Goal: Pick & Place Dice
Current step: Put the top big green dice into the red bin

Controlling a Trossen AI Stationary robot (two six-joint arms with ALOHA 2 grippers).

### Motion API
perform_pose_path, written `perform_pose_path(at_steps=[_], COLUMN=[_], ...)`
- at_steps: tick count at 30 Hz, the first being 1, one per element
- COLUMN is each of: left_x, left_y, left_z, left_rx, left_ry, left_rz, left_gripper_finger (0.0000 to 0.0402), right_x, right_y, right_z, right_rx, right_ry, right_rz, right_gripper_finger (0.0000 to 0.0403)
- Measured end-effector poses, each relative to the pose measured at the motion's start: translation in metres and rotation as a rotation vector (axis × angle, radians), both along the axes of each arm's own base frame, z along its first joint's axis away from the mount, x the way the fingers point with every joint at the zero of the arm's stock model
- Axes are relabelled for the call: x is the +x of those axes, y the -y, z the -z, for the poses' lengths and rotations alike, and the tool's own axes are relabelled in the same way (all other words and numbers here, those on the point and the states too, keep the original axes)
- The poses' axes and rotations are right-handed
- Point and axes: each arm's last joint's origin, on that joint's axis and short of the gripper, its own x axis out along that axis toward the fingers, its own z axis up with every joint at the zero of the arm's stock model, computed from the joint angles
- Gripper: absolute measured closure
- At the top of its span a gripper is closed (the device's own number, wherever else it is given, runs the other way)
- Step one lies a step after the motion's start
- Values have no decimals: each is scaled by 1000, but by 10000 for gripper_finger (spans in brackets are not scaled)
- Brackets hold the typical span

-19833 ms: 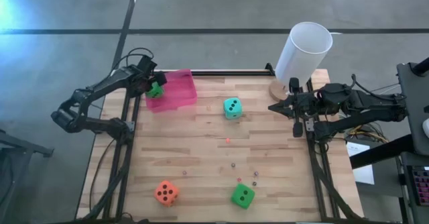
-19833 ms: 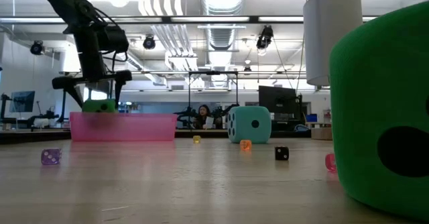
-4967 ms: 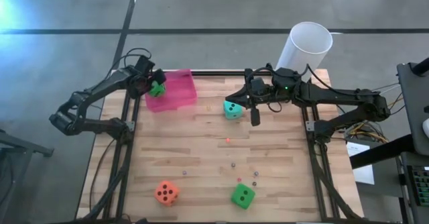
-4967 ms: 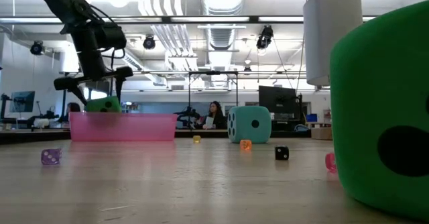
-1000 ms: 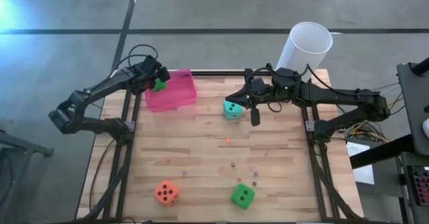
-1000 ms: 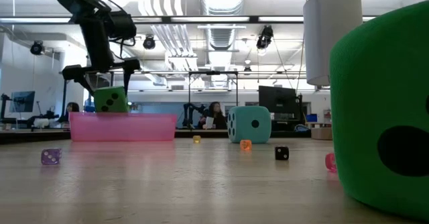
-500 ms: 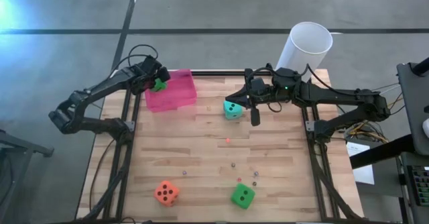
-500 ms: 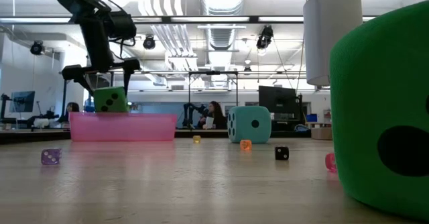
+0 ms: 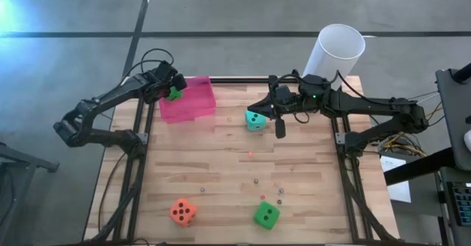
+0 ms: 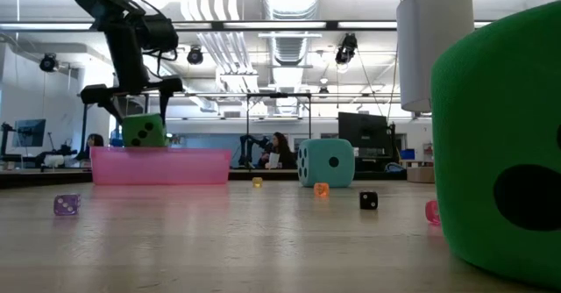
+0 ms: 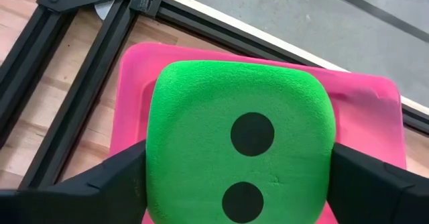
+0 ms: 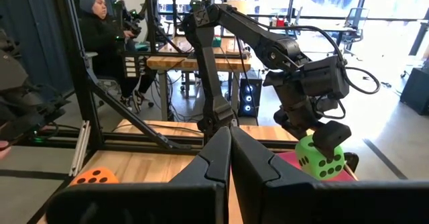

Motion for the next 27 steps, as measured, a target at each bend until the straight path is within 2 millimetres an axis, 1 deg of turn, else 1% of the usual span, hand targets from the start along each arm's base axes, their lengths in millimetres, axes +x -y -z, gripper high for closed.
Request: perform_pose_path(at_steps=[3,5,7,9,11,16,19,24,27], left_x=[0,0,-1,-1,-2,-2,-2,-2,-3], left_y=[0,0,1,1,1,2,2,2,2], left_z=[0,0,0,1,1,1,1,1,2], left_rx=[-3,-6,-7,-9,-5,-11,-11,-8,-11], left_ry=[-2,-5,-5,-12,-21,-31,-34,-31,-36], left_rz=[-1,-1,-4,-11,-15,-11,-12,-29,-29], left_gripper_finger=[67,67,50,22,12,50,56,11,19], right_x=[0,0,0,0,0,0,0,0,0], right_y=[0,0,0,0,0,0,0,0,0], right_z=[0,0,0,0,0,0,0,0,0], right_rx=[-1,1,-1,0,0,-1,1,1,1], right_ry=[0,0,0,0,0,0,0,0,0], right_rz=[0,0,0,0,0,0,0,0,0], right_gripper_finger=[394,394,394,394,394,394,394,394,394])
